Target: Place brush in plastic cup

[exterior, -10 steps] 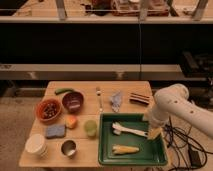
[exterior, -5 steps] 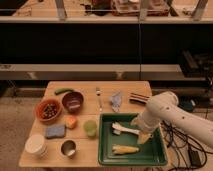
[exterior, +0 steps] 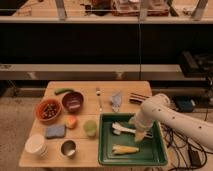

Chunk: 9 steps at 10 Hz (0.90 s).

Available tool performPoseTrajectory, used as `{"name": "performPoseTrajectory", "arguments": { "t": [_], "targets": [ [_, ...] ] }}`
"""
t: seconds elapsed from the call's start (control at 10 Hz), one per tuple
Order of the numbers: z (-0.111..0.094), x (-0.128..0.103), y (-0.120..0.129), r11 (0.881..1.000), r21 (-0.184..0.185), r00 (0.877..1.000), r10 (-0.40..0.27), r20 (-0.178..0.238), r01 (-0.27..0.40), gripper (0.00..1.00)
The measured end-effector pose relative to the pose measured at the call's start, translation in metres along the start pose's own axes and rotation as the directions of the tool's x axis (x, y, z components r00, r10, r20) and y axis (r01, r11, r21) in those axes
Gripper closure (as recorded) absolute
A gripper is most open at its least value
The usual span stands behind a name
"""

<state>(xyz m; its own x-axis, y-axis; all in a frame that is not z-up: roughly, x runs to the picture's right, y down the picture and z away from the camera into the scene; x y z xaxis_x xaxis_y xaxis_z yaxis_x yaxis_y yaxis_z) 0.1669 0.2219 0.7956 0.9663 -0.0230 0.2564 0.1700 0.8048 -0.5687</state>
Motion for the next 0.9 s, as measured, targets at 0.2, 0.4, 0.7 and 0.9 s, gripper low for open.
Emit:
{"name": "performPoseTrajectory", "arguments": {
  "t": [0.2,0.4,0.7,0.9],
  "targets": [
    [0.007,0.004,-0.008,1.000,-0.001,1.000,0.011,-0.025,-0.011,0.38],
    [0.020,0.009,-0.007,0.999,-0.025,0.998,0.019,-0.052,-0.021,0.53],
    [0.020,0.014,-0.003,0.998,-0.044,0.998,0.035,-0.061,-0.038,0.90],
    [-0.003,0.008,-0.005,0.999,-0.024,0.999,0.024,-0.049,-0.025,1.00]
  ]
}}
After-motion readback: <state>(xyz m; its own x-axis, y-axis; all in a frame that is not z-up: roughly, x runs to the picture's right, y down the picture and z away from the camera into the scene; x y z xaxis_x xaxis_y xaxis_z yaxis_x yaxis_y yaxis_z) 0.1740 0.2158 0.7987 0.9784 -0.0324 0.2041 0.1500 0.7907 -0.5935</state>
